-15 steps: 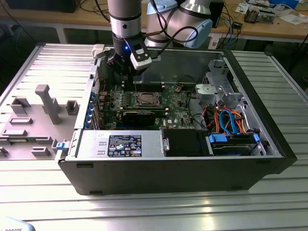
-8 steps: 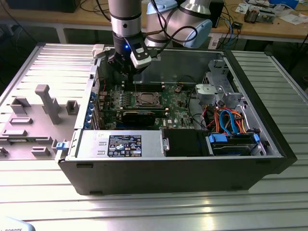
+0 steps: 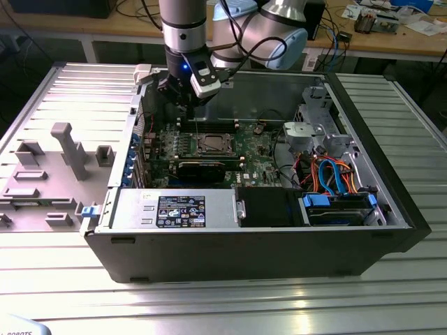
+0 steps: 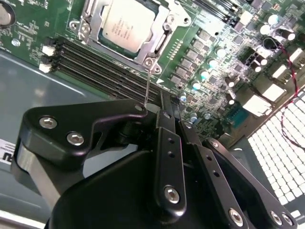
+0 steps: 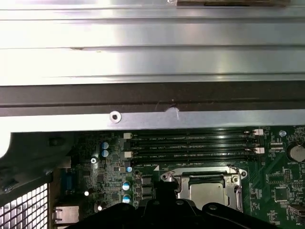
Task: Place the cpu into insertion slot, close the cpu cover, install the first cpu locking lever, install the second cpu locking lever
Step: 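Install the first cpu locking lever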
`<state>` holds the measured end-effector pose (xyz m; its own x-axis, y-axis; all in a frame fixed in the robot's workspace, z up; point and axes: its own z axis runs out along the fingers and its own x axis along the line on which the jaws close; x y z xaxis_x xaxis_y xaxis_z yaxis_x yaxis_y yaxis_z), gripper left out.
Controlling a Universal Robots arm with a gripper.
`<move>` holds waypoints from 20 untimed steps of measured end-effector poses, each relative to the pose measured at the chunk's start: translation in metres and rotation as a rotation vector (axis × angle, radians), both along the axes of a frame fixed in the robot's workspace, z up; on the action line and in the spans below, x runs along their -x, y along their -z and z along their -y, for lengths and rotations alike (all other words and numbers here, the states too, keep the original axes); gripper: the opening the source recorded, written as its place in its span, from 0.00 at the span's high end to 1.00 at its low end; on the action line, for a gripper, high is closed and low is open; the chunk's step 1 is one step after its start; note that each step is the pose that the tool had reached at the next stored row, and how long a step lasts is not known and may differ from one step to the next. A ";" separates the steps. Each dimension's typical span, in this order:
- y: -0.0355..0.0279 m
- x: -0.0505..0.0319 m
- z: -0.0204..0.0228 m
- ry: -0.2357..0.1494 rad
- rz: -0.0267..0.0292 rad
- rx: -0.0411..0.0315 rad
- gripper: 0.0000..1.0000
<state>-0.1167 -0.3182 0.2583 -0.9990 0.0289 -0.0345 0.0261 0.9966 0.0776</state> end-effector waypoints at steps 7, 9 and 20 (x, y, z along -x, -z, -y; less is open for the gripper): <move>0.0005 -0.0129 -0.0003 0.000 0.0001 -0.0001 0.89; 0.0005 -0.0132 -0.0003 0.000 0.0001 -0.0001 0.89; 0.0015 -0.0137 -0.0003 0.000 0.0002 -0.0018 0.89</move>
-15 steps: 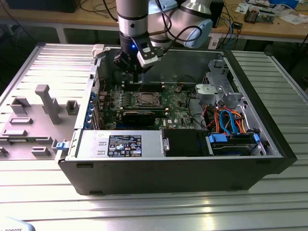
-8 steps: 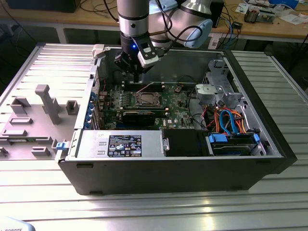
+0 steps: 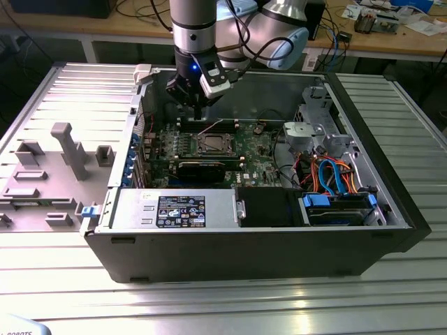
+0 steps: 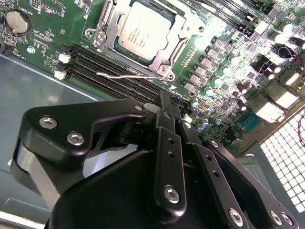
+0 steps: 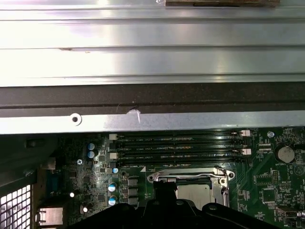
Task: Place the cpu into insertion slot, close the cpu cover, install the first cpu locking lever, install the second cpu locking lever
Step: 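Install the first cpu locking lever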
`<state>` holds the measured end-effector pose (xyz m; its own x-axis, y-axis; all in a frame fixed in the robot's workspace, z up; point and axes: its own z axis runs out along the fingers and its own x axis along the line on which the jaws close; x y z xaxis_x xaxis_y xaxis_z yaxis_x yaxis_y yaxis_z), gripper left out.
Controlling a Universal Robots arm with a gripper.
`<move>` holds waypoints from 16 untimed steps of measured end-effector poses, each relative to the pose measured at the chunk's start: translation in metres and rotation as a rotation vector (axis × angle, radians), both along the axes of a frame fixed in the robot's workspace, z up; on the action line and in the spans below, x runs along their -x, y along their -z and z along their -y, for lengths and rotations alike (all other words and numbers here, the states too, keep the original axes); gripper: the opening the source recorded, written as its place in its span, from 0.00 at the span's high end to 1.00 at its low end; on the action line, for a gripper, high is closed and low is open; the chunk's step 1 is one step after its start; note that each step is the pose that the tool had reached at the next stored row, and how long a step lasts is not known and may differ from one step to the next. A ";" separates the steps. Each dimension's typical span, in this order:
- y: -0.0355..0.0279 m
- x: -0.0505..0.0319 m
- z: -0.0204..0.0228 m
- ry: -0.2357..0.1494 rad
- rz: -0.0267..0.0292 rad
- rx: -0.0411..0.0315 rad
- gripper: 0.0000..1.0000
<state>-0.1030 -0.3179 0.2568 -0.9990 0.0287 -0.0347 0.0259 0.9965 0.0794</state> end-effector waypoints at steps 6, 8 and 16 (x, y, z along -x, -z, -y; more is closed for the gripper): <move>0.0054 -0.0042 -0.0006 -0.001 -0.0002 -0.0046 0.89; 0.0064 -0.0068 -0.0009 -0.002 -0.0001 -0.0047 0.89; 0.0087 -0.0119 -0.0011 -0.003 -0.0001 -0.0047 0.89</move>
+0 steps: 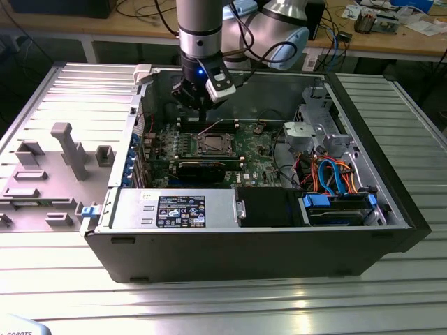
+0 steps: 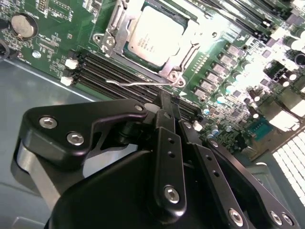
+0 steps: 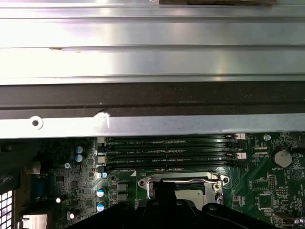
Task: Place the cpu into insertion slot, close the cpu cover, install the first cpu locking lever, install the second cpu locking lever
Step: 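Install the first cpu locking lever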
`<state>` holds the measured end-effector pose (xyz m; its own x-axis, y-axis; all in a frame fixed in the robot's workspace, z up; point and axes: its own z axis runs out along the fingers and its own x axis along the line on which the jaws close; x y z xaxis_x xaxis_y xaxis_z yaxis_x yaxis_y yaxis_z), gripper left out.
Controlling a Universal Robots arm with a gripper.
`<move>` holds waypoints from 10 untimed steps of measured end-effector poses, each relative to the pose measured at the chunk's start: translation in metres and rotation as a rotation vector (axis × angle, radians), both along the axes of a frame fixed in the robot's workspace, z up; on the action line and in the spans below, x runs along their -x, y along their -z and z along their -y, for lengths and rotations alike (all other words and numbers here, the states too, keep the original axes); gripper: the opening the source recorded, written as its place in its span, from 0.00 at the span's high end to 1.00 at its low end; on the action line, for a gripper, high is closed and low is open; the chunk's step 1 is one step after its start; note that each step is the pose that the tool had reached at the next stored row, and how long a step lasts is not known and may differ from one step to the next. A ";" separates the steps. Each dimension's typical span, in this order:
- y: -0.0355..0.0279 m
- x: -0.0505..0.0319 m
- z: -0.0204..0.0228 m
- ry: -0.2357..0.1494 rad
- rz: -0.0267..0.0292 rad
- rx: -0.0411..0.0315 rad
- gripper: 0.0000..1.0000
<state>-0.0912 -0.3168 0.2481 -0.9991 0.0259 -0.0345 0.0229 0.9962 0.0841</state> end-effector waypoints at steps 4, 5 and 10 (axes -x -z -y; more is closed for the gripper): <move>0.0015 -0.0035 0.0000 0.000 -0.0002 0.0003 0.89; 0.0018 -0.0038 0.0000 0.000 -0.0002 0.0003 0.89; 0.0049 -0.0111 -0.0027 -0.002 -0.0001 0.0001 0.89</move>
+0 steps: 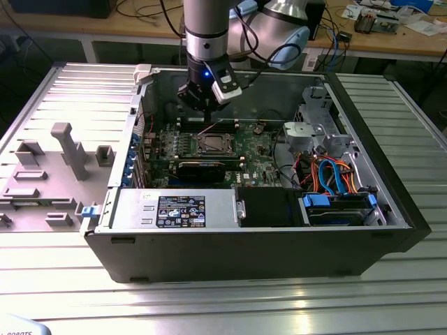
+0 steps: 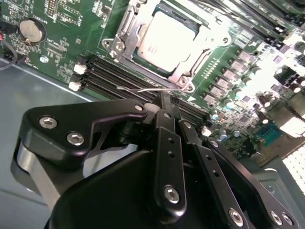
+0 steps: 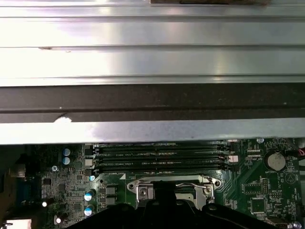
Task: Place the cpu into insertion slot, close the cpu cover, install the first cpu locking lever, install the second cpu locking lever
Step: 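Install the first cpu locking lever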
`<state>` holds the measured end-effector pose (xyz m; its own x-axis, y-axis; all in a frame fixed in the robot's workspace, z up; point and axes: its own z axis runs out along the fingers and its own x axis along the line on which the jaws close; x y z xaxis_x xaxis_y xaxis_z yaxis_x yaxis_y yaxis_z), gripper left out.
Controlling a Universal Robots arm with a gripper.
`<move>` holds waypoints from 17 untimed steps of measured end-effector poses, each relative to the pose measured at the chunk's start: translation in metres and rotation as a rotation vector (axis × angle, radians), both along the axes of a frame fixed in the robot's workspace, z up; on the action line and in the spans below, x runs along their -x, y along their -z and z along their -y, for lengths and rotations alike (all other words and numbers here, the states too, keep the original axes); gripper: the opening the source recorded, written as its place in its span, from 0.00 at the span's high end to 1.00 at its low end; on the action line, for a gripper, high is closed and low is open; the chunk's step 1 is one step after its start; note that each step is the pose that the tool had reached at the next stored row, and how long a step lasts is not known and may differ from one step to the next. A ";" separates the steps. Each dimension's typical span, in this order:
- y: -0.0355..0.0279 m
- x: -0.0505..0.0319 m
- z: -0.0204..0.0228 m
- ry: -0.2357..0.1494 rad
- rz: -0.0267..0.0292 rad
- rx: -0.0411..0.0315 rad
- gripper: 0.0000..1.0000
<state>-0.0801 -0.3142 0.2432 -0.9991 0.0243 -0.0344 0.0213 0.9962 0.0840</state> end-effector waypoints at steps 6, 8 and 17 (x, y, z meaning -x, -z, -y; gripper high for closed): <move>0.0022 -0.0022 -0.0112 0.000 0.0000 0.0300 0.89; 0.0035 -0.0024 -0.0113 0.000 0.0000 0.0292 0.89; 0.0094 -0.0098 -0.0106 0.001 0.0001 0.0080 0.89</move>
